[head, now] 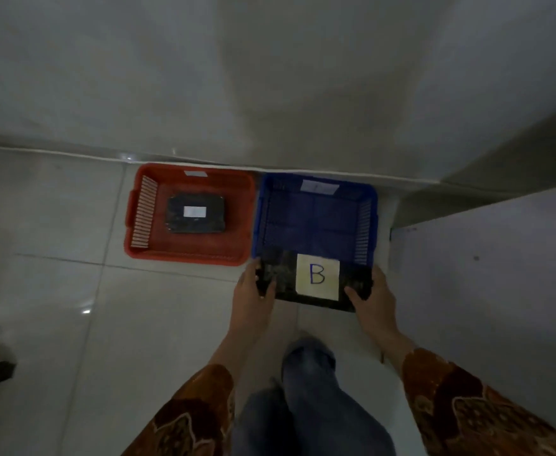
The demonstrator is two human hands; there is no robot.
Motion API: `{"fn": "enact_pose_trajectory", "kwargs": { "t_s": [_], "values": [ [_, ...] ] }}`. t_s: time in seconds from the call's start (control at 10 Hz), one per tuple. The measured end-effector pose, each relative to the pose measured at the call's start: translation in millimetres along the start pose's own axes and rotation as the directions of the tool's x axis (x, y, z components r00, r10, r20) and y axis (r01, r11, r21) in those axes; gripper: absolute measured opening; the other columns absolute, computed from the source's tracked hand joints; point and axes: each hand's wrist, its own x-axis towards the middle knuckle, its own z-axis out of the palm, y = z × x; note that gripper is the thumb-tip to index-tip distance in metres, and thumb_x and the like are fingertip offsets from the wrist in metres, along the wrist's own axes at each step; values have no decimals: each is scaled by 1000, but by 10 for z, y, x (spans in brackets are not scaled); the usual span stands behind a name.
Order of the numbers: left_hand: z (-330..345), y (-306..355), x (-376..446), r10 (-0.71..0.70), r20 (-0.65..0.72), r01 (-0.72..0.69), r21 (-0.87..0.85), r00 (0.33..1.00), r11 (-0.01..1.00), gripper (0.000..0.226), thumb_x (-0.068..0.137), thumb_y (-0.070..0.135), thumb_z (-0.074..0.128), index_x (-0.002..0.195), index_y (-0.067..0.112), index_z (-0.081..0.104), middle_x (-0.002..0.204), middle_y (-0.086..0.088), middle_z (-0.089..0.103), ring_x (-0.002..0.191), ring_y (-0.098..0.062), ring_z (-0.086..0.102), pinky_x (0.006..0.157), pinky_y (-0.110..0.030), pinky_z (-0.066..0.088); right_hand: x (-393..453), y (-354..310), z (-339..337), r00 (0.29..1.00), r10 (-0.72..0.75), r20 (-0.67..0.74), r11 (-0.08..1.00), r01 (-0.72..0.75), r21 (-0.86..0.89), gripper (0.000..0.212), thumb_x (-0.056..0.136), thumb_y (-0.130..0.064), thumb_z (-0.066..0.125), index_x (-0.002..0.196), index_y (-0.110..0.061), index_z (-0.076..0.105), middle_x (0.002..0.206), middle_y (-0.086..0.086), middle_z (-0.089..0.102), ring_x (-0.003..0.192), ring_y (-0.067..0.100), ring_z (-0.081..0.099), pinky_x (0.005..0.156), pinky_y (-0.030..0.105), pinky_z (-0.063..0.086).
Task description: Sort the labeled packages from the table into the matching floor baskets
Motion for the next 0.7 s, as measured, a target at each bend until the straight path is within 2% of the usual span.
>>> {"fn": "enact_pose_trajectory", "kwargs": {
  "t_s": [0.1, 0.2, 0.3, 0.4, 0.5, 0.6, 0.7],
  "values": [
    [372, -374, 738, 116, 11, -116, 49, 993, 992, 57, 90, 9, 62, 141, 9, 39, 129, -15, 60, 113, -26, 60, 91, -35, 52, 833, 301, 349, 995, -86, -50, 995, 82, -61, 53, 86, -14, 65, 133, -5, 41, 132, 16, 51, 119, 28, 49, 99, 32, 41],
    [695, -686, 1381, 155, 51, -161, 144, 987, 977, 57, 91, 13, 61, 143, 14, 37, 129, -13, 60, 111, -26, 60, 84, -29, 50, 1513, 559, 613, 991, -130, -13, 983, 127, -133, 49, 86, -16, 66, 129, -6, 46, 130, 18, 50, 117, 30, 48, 93, 31, 41],
    [1019, -940, 1891, 135, 122, -159, 212, 983, 964, 60, 94, 15, 56, 148, 12, 29, 140, -16, 49, 124, -30, 50, 101, -39, 46, 2028, 803, 806, 986, -166, 3, 971, 164, -172, 51, 86, -14, 66, 132, -5, 46, 132, 18, 50, 119, 29, 47, 98, 34, 40],
    [1247, -1094, 2199, 169, 168, -208, 249, 971, 946, 64, 96, 8, 50, 151, 8, 17, 146, -18, 39, 130, -31, 41, 108, -32, 35, 2375, 965, 941, 979, -205, 6, 959, 203, -196, 51, 88, -12, 63, 134, -4, 44, 138, 20, 46, 124, 30, 45, 106, 40, 38],
    [1326, -1189, 2345, 218, 200, -274, 315, 955, 909, 66, 97, 1, 43, 152, 7, 7, 146, -20, 36, 126, -33, 42, 108, -32, 33, 2503, 1070, 1042, 974, -226, 18, 953, 224, -206, 52, 92, -11, 57, 140, -6, 37, 152, 21, 29, 137, 30, 32, 116, 44, 27],
    [1294, -1223, 2342, 206, 274, -311, 425, 939, 850, 67, 97, 3, 41, 151, 4, 0, 151, -23, 30, 127, -37, 41, 110, -42, 37, 2420, 1166, 1055, 968, -235, 85, 938, 249, -240, 62, 95, -13, 52, 148, -12, 21, 160, 18, 1, 146, 27, 9, 120, 36, 9],
    [1161, -1129, 2168, 128, 330, -295, 525, 935, 798, 71, 96, 9, 44, 151, 3, -1, 157, -22, 16, 140, -38, 25, 117, -45, 26, 2194, 1169, 991, 972, -172, 160, 912, 219, -346, 74, 94, -15, 53, 150, -17, 5, 159, 18, -12, 147, 31, -3, 121, 41, 3]
  ]
}}
